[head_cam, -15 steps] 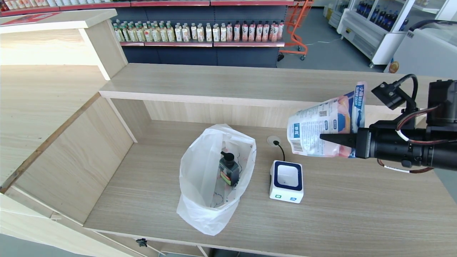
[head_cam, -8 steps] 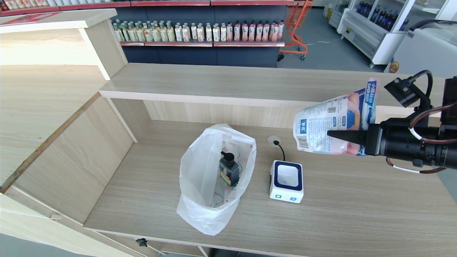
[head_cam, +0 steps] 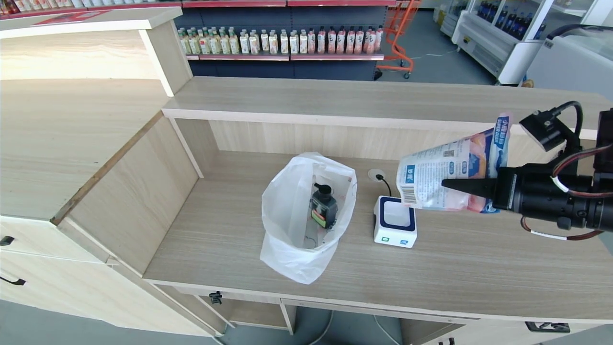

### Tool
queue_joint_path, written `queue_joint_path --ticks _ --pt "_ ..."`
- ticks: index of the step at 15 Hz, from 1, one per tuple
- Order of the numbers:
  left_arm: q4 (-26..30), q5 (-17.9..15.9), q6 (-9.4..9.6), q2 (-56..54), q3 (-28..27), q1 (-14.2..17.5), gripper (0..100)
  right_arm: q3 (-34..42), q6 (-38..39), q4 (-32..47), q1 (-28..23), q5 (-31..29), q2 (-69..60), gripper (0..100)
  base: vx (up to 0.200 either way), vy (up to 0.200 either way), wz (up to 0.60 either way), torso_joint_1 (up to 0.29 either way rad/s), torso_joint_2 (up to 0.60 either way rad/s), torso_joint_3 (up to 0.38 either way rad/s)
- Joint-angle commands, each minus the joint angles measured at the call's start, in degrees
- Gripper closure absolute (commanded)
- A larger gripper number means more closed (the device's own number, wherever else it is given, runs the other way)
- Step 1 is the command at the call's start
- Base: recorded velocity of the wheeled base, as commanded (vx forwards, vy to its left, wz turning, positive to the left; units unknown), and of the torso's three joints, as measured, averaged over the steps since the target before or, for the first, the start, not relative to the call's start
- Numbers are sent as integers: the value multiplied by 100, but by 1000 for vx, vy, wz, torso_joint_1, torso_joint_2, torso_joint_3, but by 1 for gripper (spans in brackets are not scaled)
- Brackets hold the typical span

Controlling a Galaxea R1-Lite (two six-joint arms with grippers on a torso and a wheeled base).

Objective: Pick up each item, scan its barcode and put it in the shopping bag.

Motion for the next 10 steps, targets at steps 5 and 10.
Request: queue_joint_path --ticks 5,10 --pt "0 0 -9 9 0 -4 0 -24 144 264 386 40 54 100 0 200 0 13 5 1" --pt "0 0 -9 9 0 -4 0 63 250 660 1089 58 150 100 0 0 0 0 0 0"
